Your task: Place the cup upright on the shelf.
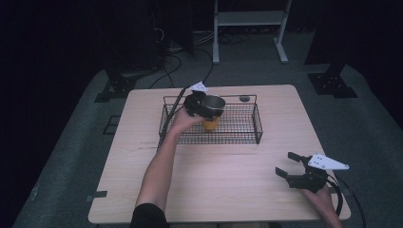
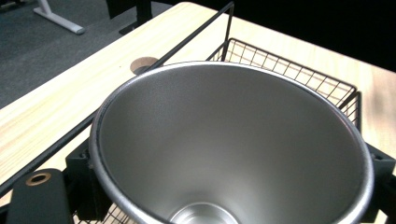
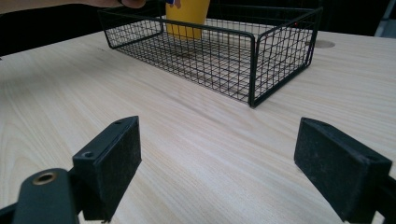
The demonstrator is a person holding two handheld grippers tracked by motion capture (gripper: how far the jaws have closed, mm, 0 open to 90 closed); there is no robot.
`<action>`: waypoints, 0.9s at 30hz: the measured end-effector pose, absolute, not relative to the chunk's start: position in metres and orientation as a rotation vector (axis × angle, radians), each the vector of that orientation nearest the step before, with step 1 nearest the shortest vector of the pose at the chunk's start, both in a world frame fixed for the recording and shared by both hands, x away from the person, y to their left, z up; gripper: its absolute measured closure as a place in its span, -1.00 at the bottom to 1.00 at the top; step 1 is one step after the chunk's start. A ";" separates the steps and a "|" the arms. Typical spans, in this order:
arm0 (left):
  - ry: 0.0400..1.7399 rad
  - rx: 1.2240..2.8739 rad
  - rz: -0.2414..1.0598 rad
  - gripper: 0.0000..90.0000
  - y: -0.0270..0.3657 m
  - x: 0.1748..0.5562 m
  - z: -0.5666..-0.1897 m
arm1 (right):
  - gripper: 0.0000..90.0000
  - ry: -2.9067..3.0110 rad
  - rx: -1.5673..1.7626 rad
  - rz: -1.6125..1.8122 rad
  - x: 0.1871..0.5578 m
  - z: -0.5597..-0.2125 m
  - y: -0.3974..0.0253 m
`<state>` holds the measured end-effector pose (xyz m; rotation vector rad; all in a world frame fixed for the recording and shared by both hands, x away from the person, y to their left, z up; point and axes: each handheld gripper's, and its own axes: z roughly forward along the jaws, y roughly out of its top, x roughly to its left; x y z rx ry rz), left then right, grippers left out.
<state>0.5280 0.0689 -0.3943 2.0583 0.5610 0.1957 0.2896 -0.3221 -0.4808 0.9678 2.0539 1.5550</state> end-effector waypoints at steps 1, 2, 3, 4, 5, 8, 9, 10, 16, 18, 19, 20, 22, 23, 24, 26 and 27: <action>0.561 2.065 0.207 -0.75 0.068 0.528 -0.395 | -0.69 2.054 0.968 1.555 0.290 -0.481 -0.322; 0.562 2.070 0.207 -0.76 0.068 0.528 -0.395 | -0.69 2.054 0.968 1.555 0.290 -0.481 -0.322; 0.561 2.080 0.208 -0.76 0.068 0.529 -0.397 | -0.69 2.054 0.967 1.555 0.290 -0.481 -0.322; 0.561 2.086 0.210 -0.76 0.068 0.529 -0.398 | -0.69 2.054 0.967 1.555 0.290 -0.481 -0.322; 0.564 2.087 0.207 -0.76 0.068 0.529 -0.398 | -0.69 2.054 0.967 1.555 0.290 -0.481 -0.322; 0.568 2.108 0.202 -0.76 0.068 0.530 -0.402 | -0.69 2.054 0.967 1.555 0.289 -0.481 -0.322; 0.568 2.112 0.201 -0.77 0.067 0.530 -0.403 | -0.69 2.055 0.967 1.555 0.289 -0.481 -0.322; 0.568 2.120 0.205 -0.77 0.068 0.530 -0.404 | -0.69 2.055 0.966 1.555 0.289 -0.481 -0.322; 0.570 2.153 0.226 -0.77 0.069 0.531 -0.409 | -0.69 2.054 0.965 1.556 0.289 -0.481 -0.322; 0.567 2.162 0.239 -0.77 0.069 0.531 -0.408 | -0.69 2.054 0.966 1.555 0.289 -0.481 -0.322; 0.567 2.165 0.241 -0.78 0.069 0.531 -0.408 | -0.69 2.054 0.967 1.556 0.289 -0.481 -0.322; 0.568 2.169 0.246 -0.78 0.070 0.531 -0.408 | -0.69 2.054 0.966 1.556 0.289 -0.481 -0.322; 0.571 2.174 0.251 -0.78 0.071 0.531 -0.408 | -0.69 2.054 0.966 1.555 0.289 -0.481 -0.322; 0.574 2.179 0.254 -0.79 0.071 0.531 -0.408 | -0.69 2.055 0.966 1.555 0.289 -0.481 -0.322; 0.575 2.181 0.260 -0.80 0.072 0.531 -0.408 | -0.69 2.055 0.965 1.555 0.289 -0.481 -0.322; 0.575 2.186 0.271 -0.80 0.073 0.531 -0.408 | -0.69 2.056 0.966 1.555 0.289 -0.481 -0.322; 0.574 2.196 0.282 -0.81 0.073 0.531 -0.408 | -0.69 2.056 0.965 1.555 0.289 -0.481 -0.322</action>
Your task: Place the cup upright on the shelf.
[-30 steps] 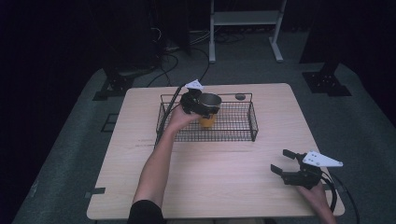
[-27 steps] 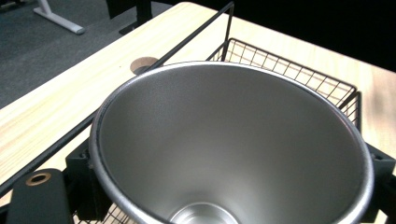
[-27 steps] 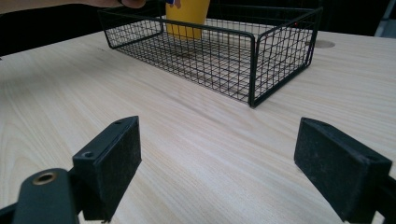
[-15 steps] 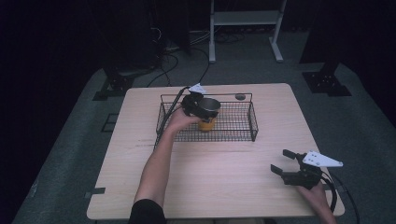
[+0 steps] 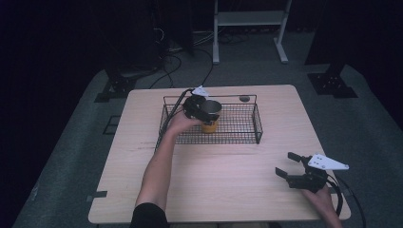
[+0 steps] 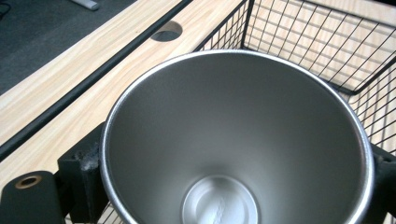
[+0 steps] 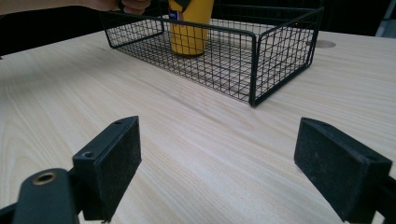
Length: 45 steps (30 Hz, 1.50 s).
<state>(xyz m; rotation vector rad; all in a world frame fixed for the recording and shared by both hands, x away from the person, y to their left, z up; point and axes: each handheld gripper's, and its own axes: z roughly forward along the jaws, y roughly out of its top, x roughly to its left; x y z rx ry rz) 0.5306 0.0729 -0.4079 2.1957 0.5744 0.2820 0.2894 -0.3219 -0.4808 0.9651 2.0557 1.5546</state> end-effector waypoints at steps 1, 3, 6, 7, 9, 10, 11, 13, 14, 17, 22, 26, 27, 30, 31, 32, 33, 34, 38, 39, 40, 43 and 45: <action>0.574 2.202 0.291 -0.81 0.073 0.530 -0.408 | -0.69 2.056 0.966 1.555 0.289 -0.481 -0.322; 0.570 2.225 0.306 -0.83 0.073 0.530 -0.409 | -0.69 2.056 0.965 1.554 0.289 -0.481 -0.322; 0.575 2.234 0.312 -0.86 0.073 0.530 -0.411 | -0.69 2.056 0.965 1.554 0.289 -0.481 -0.322; 0.580 2.230 0.318 -0.87 0.074 0.530 -0.411 | -0.69 2.056 0.966 1.553 0.289 -0.481 -0.322; 0.586 2.221 0.325 -0.91 0.074 0.530 -0.410 | -0.69 2.057 0.965 1.553 0.289 -0.481 -0.322; 0.583 2.220 0.329 -0.91 0.074 0.530 -0.409 | -0.69 2.057 0.965 1.554 0.289 -0.481 -0.322; 0.582 2.219 0.331 -0.92 0.074 0.529 -0.409 | -0.69 2.057 0.965 1.554 0.289 -0.481 -0.322; 0.583 2.220 0.336 -0.94 0.074 0.529 -0.408 | -0.69 2.057 0.965 1.554 0.289 -0.481 -0.322; 0.588 2.214 0.335 -0.96 0.075 0.529 -0.408 | -0.69 2.057 0.965 1.555 0.289 -0.481 -0.322; 0.598 2.202 0.334 -0.98 0.076 0.529 -0.408 | -0.69 2.058 0.964 1.554 0.289 -0.481 -0.322; 0.601 2.190 0.332 -1.00 0.077 0.529 -0.407 | -0.69 2.059 0.964 1.554 0.289 -0.481 -0.322; 0.599 2.194 0.350 -1.00 0.077 0.528 -0.407 | -0.69 2.058 0.964 1.554 0.289 -0.481 -0.322; 0.596 2.192 0.352 -1.00 0.077 0.528 -0.407 | -0.69 2.058 0.965 1.554 0.289 -0.481 -0.322; 0.592 2.184 0.372 -1.00 0.077 0.527 -0.405 | -0.69 2.059 0.964 1.554 0.289 -0.481 -0.322; 0.589 2.179 0.372 -1.00 0.077 0.527 -0.404 | -0.69 2.059 0.964 1.554 0.289 -0.481 -0.322; 0.586 2.173 0.368 -1.00 0.078 0.527 -0.404 | -0.69 2.059 0.964 1.555 0.289 -0.481 -0.322; 0.583 2.168 0.364 -1.00 0.078 0.527 -0.403 | -0.69 2.059 0.964 1.555 0.289 -0.481 -0.322; 0.582 2.165 0.369 -1.00 0.078 0.527 -0.402 | -0.69 2.059 0.964 1.555 0.289 -0.481 -0.322; 0.579 2.154 0.374 -1.00 0.078 0.526 -0.400 | -0.69 2.059 0.964 1.555 0.289 -0.481 -0.322; 0.578 2.146 0.373 -1.00 0.079 0.526 -0.399 | -0.69 2.059 0.964 1.554 0.289 -0.481 -0.322; 0.580 2.142 0.373 -1.00 0.079 0.526 -0.399 | -0.69 2.060 0.964 1.554 0.289 -0.481 -0.322; 0.580 2.140 0.376 -1.00 0.080 0.526 -0.398 | -0.69 2.060 0.963 1.554 0.289 -0.481 -0.322; 0.577 2.137 0.377 -1.00 0.081 0.526 -0.396 | -0.69 2.059 0.964 1.555 0.289 -0.481 -0.322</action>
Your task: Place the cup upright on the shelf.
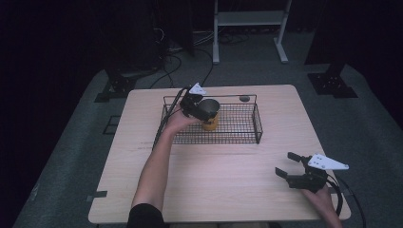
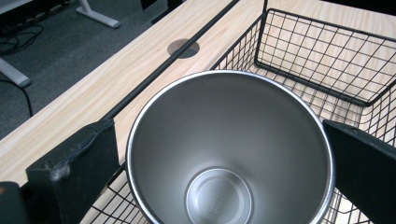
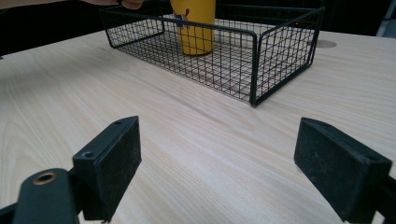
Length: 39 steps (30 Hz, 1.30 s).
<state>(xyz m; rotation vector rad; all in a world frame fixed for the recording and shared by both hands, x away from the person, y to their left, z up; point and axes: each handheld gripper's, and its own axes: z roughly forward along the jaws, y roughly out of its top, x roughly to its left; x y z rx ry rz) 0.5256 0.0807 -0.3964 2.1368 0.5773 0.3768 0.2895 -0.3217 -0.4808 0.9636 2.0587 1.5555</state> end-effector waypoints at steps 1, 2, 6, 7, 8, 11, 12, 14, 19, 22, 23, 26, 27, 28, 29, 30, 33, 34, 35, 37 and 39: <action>0.579 2.132 0.377 -1.00 0.081 0.525 -0.396 | -0.69 2.059 0.964 1.555 0.289 -0.481 -0.322; 0.578 2.128 0.377 -1.00 0.082 0.525 -0.395 | -0.69 2.059 0.963 1.555 0.289 -0.481 -0.322; 0.573 2.104 0.373 -1.00 0.083 0.524 -0.391 | -0.69 2.058 0.964 1.557 0.290 -0.481 -0.322; 0.572 2.093 0.367 -1.00 0.084 0.524 -0.390 | -0.69 2.058 0.965 1.557 0.290 -0.481 -0.322; 0.572 2.084 0.362 -1.00 0.084 0.523 -0.389 | -0.69 2.058 0.965 1.557 0.290 -0.481 -0.322; 0.560 2.085 0.357 -1.00 0.083 0.522 -0.387 | -0.69 2.059 0.966 1.557 0.290 -0.481 -0.322; 0.557 2.085 0.354 -1.00 0.083 0.521 -0.387 | -0.69 2.059 0.965 1.557 0.290 -0.481 -0.322; 0.549 2.080 0.355 -1.00 0.083 0.519 -0.386 | -0.69 2.060 0.965 1.556 0.290 -0.481 -0.322; 0.533 2.067 0.344 -1.00 0.082 0.514 -0.381 | -0.69 2.055 0.973 1.571 0.290 -0.481 -0.324; 0.518 2.065 0.352 -1.00 0.082 0.511 -0.376 | -0.69 2.054 0.974 1.574 0.290 -0.481 -0.324; 0.516 2.063 0.349 -1.00 0.083 0.510 -0.375 | -0.69 2.055 0.972 1.573 0.290 -0.481 -0.324; 0.513 2.045 0.347 -1.00 0.085 0.505 -0.374 | -0.69 2.058 0.969 1.567 0.290 -0.481 -0.324; 0.510 2.040 0.348 -1.00 0.086 0.503 -0.374 | -0.69 2.059 0.969 1.565 0.290 -0.481 -0.323; 0.508 2.038 0.351 -1.00 0.087 0.501 -0.374 | -0.69 2.060 0.967 1.562 0.290 -0.481 -0.323; 0.504 2.034 0.355 -1.00 0.088 0.499 -0.373 | -0.69 2.061 0.966 1.558 0.290 -0.481 -0.323; 0.502 2.024 0.352 -1.00 0.089 0.497 -0.373 | -0.69 2.062 0.965 1.554 0.290 -0.481 -0.323; 0.503 2.001 0.338 -1.00 0.093 0.494 -0.373 | -0.69 2.065 0.966 1.544 0.289 -0.481 -0.321; 0.501 2.001 0.338 -1.00 0.094 0.493 -0.372 | -0.69 2.064 0.967 1.543 0.289 -0.481 -0.321; 0.498 1.997 0.340 -1.00 0.094 0.491 -0.372 | -0.69 2.063 0.969 1.543 0.289 -0.481 -0.321; 0.493 1.992 0.333 -1.00 0.095 0.489 -0.371 | -0.69 2.061 0.973 1.543 0.289 -0.481 -0.322; 0.489 1.994 0.333 -1.00 0.096 0.486 -0.371 | -0.69 2.058 0.975 1.542 0.289 -0.481 -0.322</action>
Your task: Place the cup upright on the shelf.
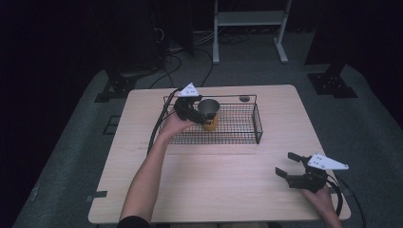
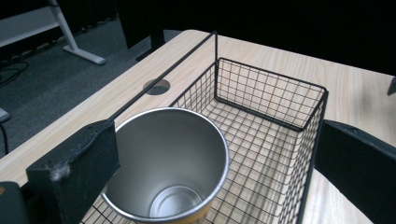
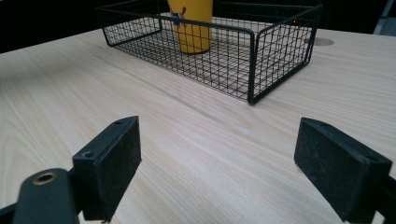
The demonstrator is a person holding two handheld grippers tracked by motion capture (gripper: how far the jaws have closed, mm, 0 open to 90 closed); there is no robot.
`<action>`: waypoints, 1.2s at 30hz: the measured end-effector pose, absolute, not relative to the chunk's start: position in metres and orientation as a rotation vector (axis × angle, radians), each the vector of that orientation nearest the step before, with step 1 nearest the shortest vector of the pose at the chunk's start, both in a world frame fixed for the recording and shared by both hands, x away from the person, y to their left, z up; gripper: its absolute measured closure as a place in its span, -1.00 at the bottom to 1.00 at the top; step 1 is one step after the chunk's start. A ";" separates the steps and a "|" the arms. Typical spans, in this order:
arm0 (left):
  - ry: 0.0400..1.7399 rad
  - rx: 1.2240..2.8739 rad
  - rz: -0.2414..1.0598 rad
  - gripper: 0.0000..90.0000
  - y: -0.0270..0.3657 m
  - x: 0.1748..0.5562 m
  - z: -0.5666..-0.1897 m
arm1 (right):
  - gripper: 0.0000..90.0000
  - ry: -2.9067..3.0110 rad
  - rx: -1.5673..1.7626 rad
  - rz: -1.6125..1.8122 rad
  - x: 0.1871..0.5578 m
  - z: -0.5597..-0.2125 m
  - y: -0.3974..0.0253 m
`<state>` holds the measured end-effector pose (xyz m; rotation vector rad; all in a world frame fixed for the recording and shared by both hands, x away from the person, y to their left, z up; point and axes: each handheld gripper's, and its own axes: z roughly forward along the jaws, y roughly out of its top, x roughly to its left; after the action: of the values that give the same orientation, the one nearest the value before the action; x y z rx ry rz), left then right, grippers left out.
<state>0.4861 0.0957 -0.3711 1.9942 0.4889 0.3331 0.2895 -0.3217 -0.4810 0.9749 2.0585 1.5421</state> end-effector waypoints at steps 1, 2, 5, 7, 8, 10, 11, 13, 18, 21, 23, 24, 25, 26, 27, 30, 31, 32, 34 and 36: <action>0.485 1.999 0.331 -1.00 0.096 0.485 -0.371 | -0.69 2.058 0.976 1.541 0.289 -0.481 -0.322; 0.485 2.003 0.327 -1.00 0.096 0.484 -0.371 | -0.69 2.059 0.975 1.540 0.289 -0.481 -0.321; 0.480 1.989 0.324 -1.00 0.097 0.481 -0.371 | -0.69 2.058 0.975 1.539 0.289 -0.481 -0.321; 0.476 1.982 0.315 -1.00 0.097 0.479 -0.372 | -0.69 2.059 0.975 1.539 0.289 -0.481 -0.321; 0.475 1.982 0.315 -1.00 0.097 0.477 -0.372 | -0.69 2.059 0.975 1.539 0.289 -0.481 -0.321; 0.466 1.984 0.314 -1.00 0.096 0.475 -0.372 | -0.69 2.059 0.974 1.538 0.289 -0.481 -0.321; 0.462 1.981 0.307 -1.00 0.096 0.473 -0.372 | -0.69 2.059 0.974 1.538 0.289 -0.481 -0.321; 0.456 1.979 0.306 -1.00 0.096 0.471 -0.372 | -0.69 2.059 0.973 1.537 0.289 -0.481 -0.321; 0.441 1.975 0.294 -1.00 0.095 0.465 -0.372 | -0.69 2.060 0.972 1.534 0.289 -0.481 -0.321; 0.434 1.967 0.288 -1.00 0.095 0.461 -0.373 | -0.69 2.060 0.973 1.533 0.289 -0.481 -0.320; 0.431 1.964 0.282 -1.00 0.095 0.459 -0.373 | -0.69 2.060 0.973 1.533 0.289 -0.481 -0.320; 0.428 1.963 0.281 -1.00 0.096 0.458 -0.374 | -0.69 2.060 0.973 1.533 0.289 -0.481 -0.320; 0.428 1.961 0.280 -1.00 0.096 0.457 -0.375 | -0.69 2.060 0.974 1.532 0.289 -0.481 -0.320; 0.430 1.963 0.271 -1.00 0.096 0.457 -0.375 | -0.69 2.061 0.973 1.532 0.289 -0.481 -0.320; 0.430 1.968 0.268 -1.00 0.097 0.457 -0.376 | -0.69 2.061 0.973 1.532 0.289 -0.481 -0.320; 0.430 1.966 0.267 -1.00 0.098 0.455 -0.378 | -0.69 2.061 0.974 1.532 0.289 -0.481 -0.320; 0.434 1.961 0.264 -1.00 0.098 0.454 -0.379 | -0.69 2.061 0.974 1.532 0.289 -0.481 -0.320; 0.434 1.963 0.263 -1.00 0.099 0.454 -0.380 | -0.69 2.061 0.974 1.532 0.289 -0.481 -0.320; 0.435 1.963 0.263 -1.00 0.100 0.452 -0.382 | -0.69 2.062 0.975 1.532 0.289 -0.481 -0.320; 0.437 1.956 0.259 -1.00 0.101 0.450 -0.384 | -0.69 2.062 0.975 1.532 0.289 -0.481 -0.320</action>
<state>0.4505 0.1009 -0.3837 1.9564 0.4373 0.2593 0.2887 -0.3200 -0.4810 0.9754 2.0617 1.5319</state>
